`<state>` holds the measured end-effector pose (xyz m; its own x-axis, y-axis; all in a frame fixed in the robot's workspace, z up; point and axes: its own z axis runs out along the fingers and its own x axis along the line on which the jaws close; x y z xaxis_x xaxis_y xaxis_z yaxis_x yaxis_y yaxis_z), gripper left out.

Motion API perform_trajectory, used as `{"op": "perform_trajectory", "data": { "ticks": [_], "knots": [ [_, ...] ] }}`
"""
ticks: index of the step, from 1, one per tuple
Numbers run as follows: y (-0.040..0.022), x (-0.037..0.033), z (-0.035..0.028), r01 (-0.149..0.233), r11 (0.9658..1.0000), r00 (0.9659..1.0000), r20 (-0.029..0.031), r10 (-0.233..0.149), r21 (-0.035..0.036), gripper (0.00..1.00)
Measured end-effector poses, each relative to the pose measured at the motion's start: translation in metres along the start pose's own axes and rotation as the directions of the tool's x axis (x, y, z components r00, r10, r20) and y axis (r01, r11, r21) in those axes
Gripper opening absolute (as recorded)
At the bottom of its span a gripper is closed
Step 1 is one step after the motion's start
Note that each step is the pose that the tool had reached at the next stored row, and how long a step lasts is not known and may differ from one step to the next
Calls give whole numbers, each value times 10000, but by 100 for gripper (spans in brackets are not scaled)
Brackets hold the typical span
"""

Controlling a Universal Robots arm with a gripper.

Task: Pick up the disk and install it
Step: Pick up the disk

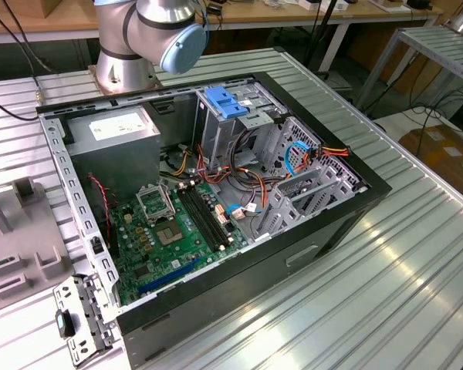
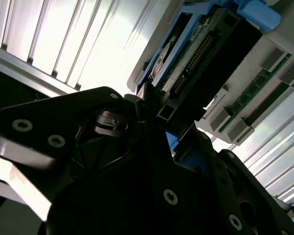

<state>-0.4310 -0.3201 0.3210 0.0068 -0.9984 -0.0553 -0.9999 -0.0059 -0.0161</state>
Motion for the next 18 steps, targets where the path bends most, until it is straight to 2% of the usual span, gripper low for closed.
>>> {"op": "perform_trajectory", "data": {
  "ticks": [18],
  "knots": [
    [-3, -9, -160, 0, 10000, 10000, 0, 0, -1, 37]
  ]
}}
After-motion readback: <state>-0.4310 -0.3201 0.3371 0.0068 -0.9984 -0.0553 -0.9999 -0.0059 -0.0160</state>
